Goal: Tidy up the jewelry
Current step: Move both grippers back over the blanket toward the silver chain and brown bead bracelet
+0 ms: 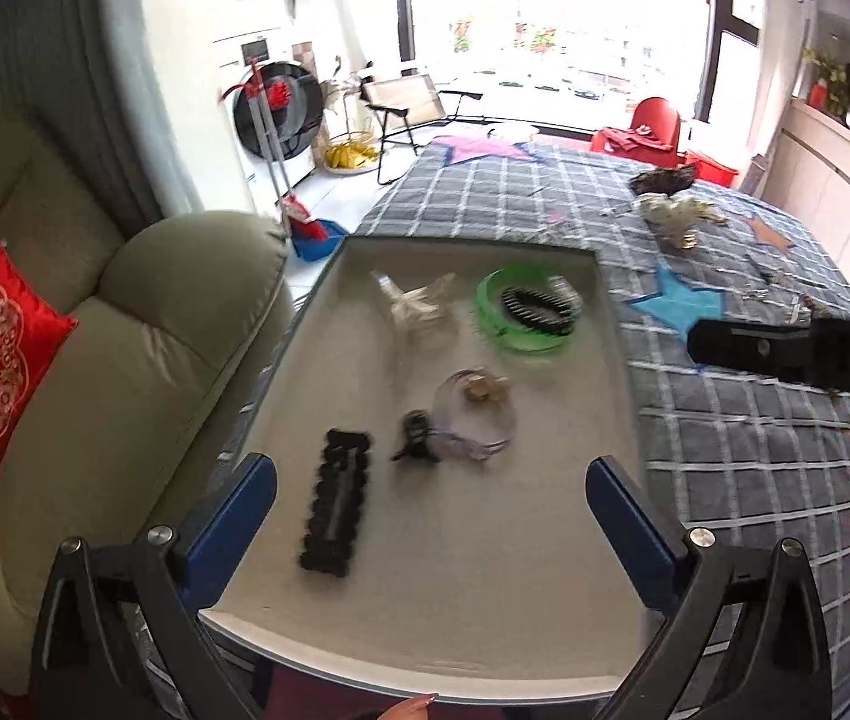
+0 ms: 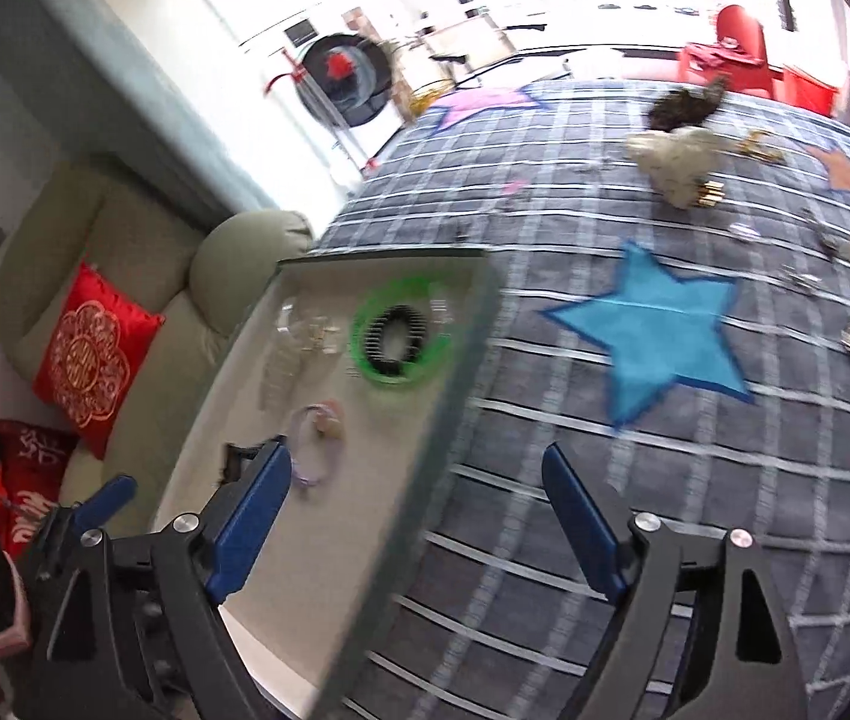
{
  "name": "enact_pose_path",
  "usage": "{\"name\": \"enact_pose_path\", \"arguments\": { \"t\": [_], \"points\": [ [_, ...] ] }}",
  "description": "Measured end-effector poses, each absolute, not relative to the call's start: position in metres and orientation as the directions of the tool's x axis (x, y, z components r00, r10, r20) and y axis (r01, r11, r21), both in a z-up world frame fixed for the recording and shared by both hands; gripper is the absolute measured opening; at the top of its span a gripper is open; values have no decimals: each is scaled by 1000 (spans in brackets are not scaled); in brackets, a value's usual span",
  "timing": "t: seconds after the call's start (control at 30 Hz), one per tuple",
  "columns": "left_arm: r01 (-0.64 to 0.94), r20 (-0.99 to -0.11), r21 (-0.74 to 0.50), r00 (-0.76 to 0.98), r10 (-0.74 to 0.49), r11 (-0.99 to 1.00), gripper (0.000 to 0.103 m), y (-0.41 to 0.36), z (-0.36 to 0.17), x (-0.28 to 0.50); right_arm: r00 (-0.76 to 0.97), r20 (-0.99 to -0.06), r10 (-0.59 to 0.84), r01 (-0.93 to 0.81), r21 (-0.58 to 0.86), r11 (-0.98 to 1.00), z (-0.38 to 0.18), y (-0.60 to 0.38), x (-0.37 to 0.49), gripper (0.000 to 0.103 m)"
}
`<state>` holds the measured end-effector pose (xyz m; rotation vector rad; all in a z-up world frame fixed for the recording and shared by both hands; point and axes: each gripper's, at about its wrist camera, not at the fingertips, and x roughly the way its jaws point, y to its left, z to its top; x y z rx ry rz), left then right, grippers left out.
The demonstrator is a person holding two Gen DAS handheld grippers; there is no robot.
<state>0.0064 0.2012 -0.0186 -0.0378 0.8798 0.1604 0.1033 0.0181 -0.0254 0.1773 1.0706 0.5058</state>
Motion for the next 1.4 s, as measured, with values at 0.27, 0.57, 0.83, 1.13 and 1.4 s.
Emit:
{"name": "enact_pose_path", "arguments": {
  "t": [0.27,0.57,0.83,1.13,1.4],
  "points": [
    [-54,-769,-13,639,24,998,103,145,0,17,460,-805,374,-166,336,927,-23,-79,97,88],
    [45,-790,-69,608,-83,997,103,58,11,53,521,-820,237,14,285,958,-27,-189,106,88],
    [47,-829,-43,556,-62,998,103,0,-20,122,536,-823,187,71,265,962,-37,-234,120,88],
    [55,-847,-86,522,-102,995,103,-24,-53,195,551,-819,164,88,252,964,-49,-251,152,81],
    [92,-859,-83,498,-118,992,96,-40,-77,229,556,-819,140,95,230,969,-59,-261,177,74]
  ]
}}
